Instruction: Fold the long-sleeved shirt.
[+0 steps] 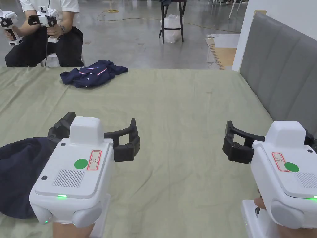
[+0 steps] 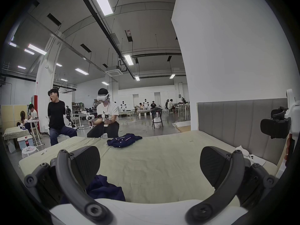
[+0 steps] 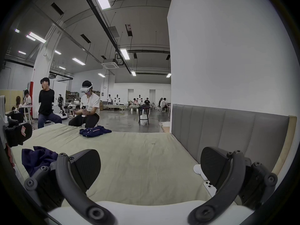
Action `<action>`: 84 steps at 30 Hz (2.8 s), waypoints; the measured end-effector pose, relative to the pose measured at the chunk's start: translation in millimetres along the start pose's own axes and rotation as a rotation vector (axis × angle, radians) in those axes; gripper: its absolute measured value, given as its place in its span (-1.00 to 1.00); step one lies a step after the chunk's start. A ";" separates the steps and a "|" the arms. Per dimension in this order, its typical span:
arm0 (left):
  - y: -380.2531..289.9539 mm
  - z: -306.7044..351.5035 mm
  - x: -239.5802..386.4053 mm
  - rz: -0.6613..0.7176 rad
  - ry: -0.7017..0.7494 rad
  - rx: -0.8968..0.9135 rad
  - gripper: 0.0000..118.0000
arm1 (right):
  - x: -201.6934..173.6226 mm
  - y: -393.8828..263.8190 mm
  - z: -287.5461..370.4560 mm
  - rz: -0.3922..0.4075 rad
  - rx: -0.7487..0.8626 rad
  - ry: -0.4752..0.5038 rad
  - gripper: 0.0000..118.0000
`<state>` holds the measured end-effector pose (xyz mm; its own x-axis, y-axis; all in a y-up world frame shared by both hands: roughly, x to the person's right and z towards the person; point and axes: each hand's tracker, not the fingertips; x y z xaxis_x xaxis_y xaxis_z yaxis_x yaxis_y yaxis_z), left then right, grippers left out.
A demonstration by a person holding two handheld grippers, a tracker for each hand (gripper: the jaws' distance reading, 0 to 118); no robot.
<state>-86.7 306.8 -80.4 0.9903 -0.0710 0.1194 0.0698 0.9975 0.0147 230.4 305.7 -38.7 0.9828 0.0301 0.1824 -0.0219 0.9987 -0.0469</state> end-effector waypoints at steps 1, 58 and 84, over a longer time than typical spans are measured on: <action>-0.1 0.0 0.2 -0.001 0.000 0.000 0.88 | -0.2 0.1 0.1 0.000 0.001 0.002 1.00; -110.2 -99.2 -278.0 0.352 0.229 -0.900 -0.73 | -255.6 -16.4 -43.5 0.002 -0.179 0.613 -1.00; -130.3 -214.8 230.2 0.344 -0.694 -0.955 0.28 | 59.2 -27.3 -19.1 -0.180 -0.262 -0.110 -1.00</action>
<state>158.0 161.8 -268.0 0.7209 0.4990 0.4809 0.1668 0.5487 -0.8192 292.7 279.4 -45.4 0.9406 -0.1274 0.3146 0.2122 0.9441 -0.2522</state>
